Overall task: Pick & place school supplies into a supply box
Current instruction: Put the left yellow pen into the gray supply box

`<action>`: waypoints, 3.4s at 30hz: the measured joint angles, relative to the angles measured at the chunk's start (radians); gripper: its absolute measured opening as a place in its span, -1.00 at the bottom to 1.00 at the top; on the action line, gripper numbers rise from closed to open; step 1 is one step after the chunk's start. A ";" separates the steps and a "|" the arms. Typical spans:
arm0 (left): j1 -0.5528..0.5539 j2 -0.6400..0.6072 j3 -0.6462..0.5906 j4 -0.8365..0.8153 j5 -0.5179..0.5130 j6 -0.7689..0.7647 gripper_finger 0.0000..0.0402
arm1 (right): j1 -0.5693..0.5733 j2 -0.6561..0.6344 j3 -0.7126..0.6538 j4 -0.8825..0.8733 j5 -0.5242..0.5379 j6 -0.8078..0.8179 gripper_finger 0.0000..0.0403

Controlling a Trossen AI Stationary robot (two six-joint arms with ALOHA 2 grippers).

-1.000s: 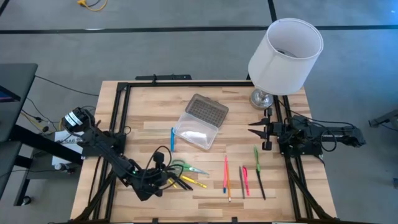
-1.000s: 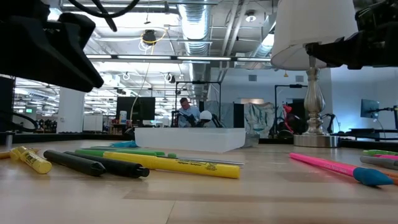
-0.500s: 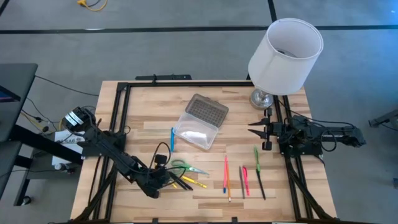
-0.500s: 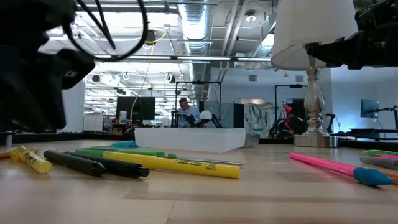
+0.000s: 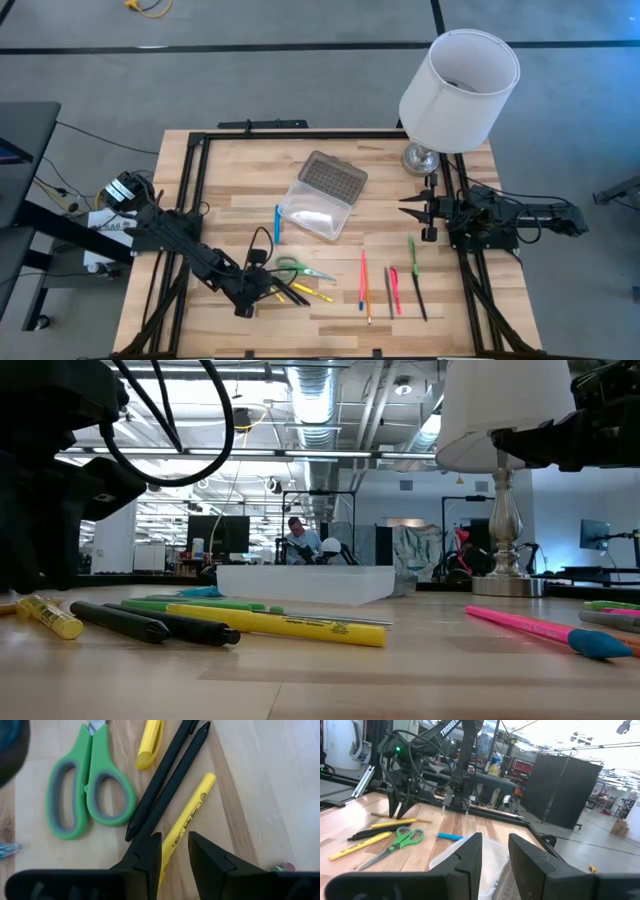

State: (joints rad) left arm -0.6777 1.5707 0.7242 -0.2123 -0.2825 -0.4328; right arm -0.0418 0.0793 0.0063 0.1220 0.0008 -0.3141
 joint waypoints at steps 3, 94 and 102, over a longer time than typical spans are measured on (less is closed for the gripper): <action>0.000 0.000 0.000 0.000 0.001 0.000 -0.55 | 0.000 0.000 0.000 0.000 0.000 0.000 -0.54; 0.002 0.119 0.259 -0.228 -0.088 0.157 -0.91 | 0.203 0.000 0.000 -0.006 0.001 0.156 -0.54; 0.067 0.118 0.294 -0.227 -0.412 0.394 -0.88 | 0.203 0.000 0.000 -0.005 0.001 0.156 -0.54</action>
State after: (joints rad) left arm -0.6107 1.6890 1.0183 -0.4396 -0.6949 -0.0386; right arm 0.1616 0.0795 0.0063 0.1169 0.0013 -0.1581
